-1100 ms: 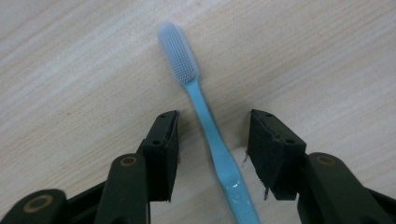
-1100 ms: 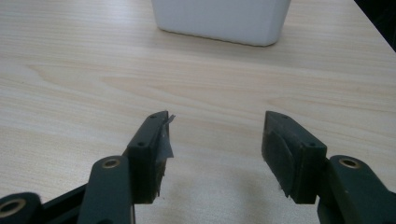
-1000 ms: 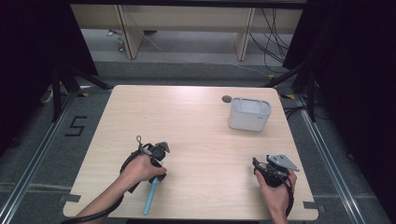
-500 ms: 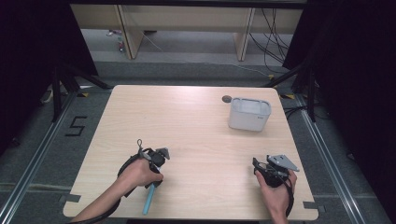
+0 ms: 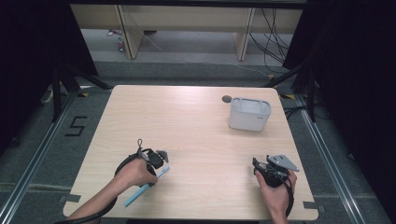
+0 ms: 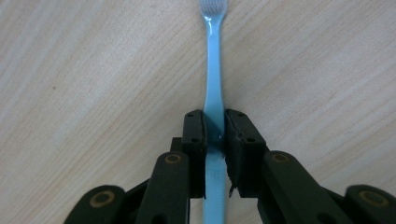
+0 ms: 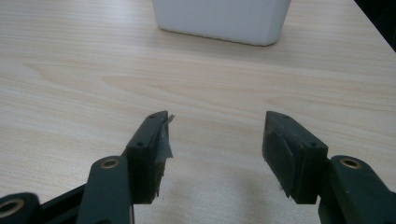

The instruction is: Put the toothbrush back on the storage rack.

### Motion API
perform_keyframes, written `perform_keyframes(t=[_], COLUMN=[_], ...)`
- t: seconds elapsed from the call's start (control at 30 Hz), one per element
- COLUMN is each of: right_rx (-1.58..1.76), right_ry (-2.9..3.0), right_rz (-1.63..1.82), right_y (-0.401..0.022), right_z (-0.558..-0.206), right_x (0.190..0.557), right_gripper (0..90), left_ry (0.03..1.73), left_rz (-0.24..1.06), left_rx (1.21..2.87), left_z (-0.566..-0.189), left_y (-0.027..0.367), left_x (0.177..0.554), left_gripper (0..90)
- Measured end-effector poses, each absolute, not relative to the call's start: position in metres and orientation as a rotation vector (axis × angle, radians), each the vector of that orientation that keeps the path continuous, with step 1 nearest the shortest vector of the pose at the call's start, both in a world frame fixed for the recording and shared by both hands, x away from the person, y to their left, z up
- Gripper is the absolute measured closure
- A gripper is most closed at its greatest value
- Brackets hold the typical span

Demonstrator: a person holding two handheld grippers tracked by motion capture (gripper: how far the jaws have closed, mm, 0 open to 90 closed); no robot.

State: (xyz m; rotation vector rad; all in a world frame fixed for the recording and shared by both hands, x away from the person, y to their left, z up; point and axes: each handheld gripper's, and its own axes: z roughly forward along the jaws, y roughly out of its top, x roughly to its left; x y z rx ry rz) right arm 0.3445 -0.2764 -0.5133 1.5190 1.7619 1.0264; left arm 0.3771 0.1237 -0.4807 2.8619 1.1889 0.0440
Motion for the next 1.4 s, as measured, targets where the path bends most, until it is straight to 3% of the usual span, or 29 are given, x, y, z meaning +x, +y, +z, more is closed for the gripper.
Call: perform_keyframes(t=[0.27,0.6,1.4], right_rx=[1.523,1.522,1.525], right_ry=[1.759,1.760,1.768], right_rz=[1.037,1.035,1.031], right_y=[-0.276,-0.276,-0.277], right_z=[-0.513,-0.513,-0.513], right_x=[0.344,0.344,0.344], right_gripper=[42.2,42.3,42.4], left_ry=[1.062,1.044,0.966], left_rz=[0.054,0.076,0.299], left_rx=[2.890,2.861,2.603], left_z=[-0.476,-0.470,-0.437], left_y=[0.129,0.133,0.143], left_x=[0.381,0.380,0.383], left_gripper=[78.5,78.7,78.7])
